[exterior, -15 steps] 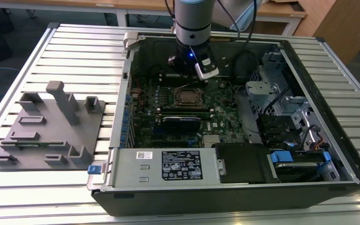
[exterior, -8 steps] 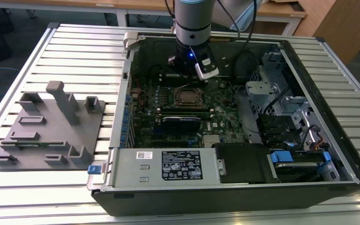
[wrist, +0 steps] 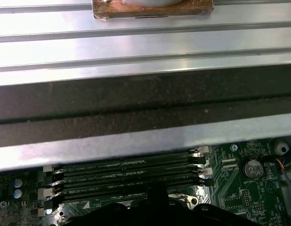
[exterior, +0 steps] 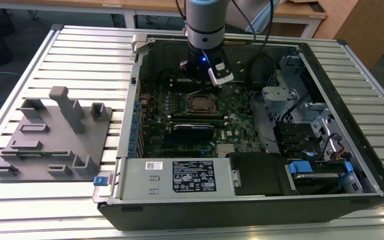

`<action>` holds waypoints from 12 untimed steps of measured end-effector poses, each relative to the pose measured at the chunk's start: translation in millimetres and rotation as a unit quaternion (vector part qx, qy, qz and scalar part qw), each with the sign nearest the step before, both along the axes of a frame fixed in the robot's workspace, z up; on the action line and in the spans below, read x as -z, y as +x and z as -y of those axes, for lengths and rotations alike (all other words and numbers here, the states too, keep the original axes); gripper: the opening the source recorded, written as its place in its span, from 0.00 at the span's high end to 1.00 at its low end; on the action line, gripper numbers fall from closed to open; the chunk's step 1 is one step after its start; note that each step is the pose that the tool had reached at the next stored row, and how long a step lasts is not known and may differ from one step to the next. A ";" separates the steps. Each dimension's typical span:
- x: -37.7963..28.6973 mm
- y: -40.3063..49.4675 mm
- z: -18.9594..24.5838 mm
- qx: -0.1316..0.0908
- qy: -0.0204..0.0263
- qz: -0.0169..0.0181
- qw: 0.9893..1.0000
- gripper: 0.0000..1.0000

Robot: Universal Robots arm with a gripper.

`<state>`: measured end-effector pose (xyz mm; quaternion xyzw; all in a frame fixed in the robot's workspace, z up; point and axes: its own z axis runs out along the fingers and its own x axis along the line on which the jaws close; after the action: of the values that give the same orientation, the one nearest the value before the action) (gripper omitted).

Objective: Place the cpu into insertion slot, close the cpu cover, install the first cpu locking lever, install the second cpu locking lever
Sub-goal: 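Install the first cpu locking lever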

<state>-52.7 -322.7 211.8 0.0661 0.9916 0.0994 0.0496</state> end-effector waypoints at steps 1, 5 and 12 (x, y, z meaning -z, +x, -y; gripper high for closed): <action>0.1 0.0 0.1 0.002 0.000 0.000 1.000 0.90; 1.6 -0.1 0.1 0.017 0.000 0.001 1.000 0.90; 3.3 -0.1 0.2 0.050 0.000 0.003 0.999 0.90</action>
<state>-52.8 -322.9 208.5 0.1152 0.9869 0.0970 0.0574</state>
